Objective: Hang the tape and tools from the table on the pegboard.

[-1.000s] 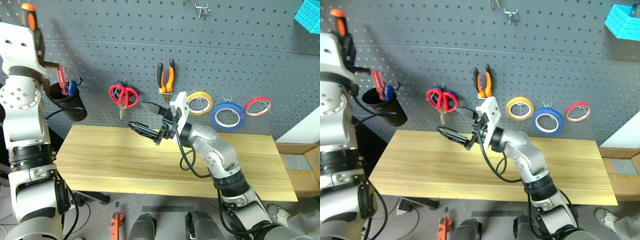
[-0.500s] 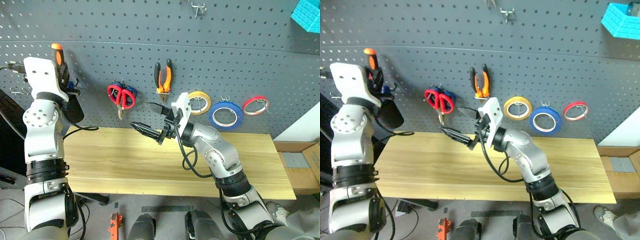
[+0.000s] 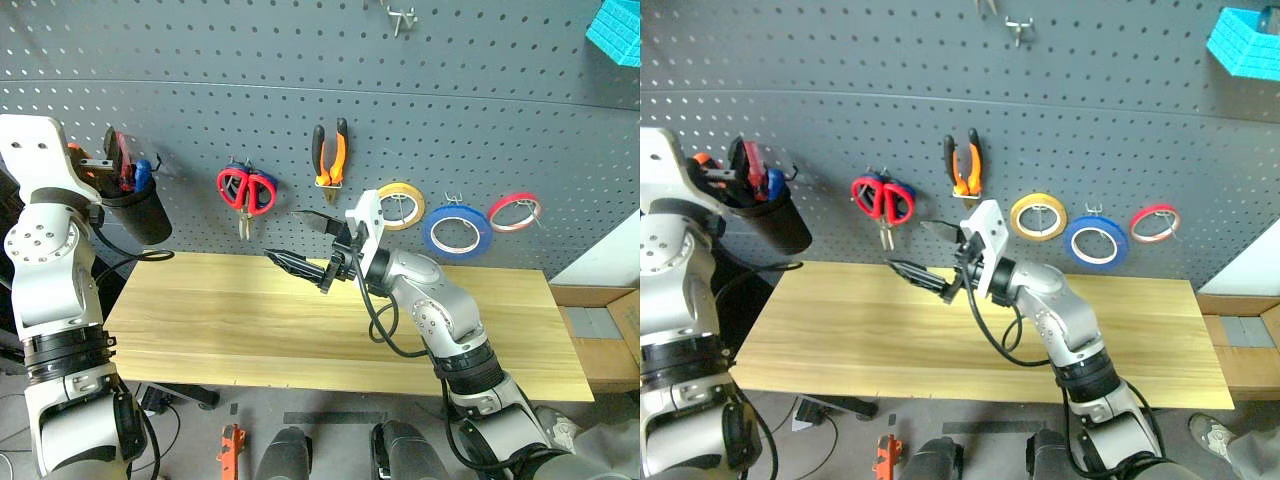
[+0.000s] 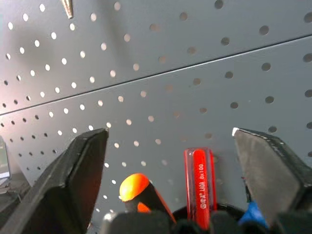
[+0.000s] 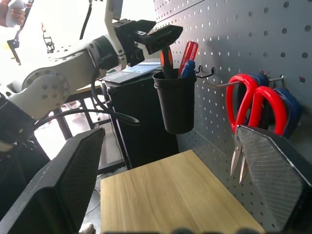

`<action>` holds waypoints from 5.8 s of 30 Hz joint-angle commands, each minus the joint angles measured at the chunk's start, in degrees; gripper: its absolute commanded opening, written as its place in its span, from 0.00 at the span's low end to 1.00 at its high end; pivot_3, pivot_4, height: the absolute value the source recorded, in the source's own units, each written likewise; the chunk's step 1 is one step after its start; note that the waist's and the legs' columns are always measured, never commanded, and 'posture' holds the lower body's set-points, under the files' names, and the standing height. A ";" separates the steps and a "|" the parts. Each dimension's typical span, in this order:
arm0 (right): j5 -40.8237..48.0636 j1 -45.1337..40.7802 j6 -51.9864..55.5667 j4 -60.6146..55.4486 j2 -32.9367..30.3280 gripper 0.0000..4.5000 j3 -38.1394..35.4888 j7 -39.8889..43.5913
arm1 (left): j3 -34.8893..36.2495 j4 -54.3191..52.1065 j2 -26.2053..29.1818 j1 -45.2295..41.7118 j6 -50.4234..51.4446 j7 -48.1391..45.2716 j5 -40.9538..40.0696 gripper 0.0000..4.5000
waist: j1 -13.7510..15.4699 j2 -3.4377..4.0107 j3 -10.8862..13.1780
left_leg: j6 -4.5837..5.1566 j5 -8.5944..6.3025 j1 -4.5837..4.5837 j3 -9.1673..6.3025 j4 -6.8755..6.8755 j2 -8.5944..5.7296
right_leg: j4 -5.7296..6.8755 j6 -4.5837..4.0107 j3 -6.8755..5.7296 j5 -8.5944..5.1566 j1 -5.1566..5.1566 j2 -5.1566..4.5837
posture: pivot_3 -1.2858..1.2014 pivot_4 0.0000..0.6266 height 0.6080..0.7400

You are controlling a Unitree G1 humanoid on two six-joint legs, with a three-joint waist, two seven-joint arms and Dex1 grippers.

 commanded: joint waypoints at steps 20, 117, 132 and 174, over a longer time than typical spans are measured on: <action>-13.22 18.41 -1.46 -9.74 -14.76 1.00 -2.41 -11.26 | -14.75 -39.45 -20.77 35.17 18.37 2.60 -7.94 0.99 | -0.03 -0.11 -0.95 | 0.00 -0.01 0.31 0.11 0.03 -0.01 | -0.05 0.00 0.14 0.00 0.40 -0.01 | 0.54 0.14 1.00; -21.97 30.97 -1.90 4.27 -10.68 1.00 -12.11 -26.01 | -20.09 -31.38 -37.69 50.69 14.90 12.52 1.08 0.99 | -6.17 0.80 -6.47 | 0.64 -0.47 2.14 0.82 -0.18 0.12 | -0.75 0.39 0.56 -0.74 2.38 0.26 | 0.48 0.05 1.00; -22.06 33.61 -2.32 2.42 -10.52 1.00 -11.60 -25.74 | -20.83 -32.60 -37.70 52.81 13.96 12.35 1.67 0.99 | -6.19 0.81 -6.72 | 0.63 -0.48 2.14 0.82 -0.17 0.12 | -0.75 0.48 0.57 -0.69 2.38 0.26 | 0.48 0.00 1.00; -22.31 33.54 -2.81 2.52 -9.70 1.00 -11.89 -27.47 | -20.39 -31.11 -36.93 50.93 14.61 11.21 2.27 0.99 | -6.87 1.07 -7.55 | 0.63 -0.48 2.15 0.85 -0.16 0.11 | -0.74 0.51 0.58 -0.68 2.39 0.26 | 0.46 0.00 1.00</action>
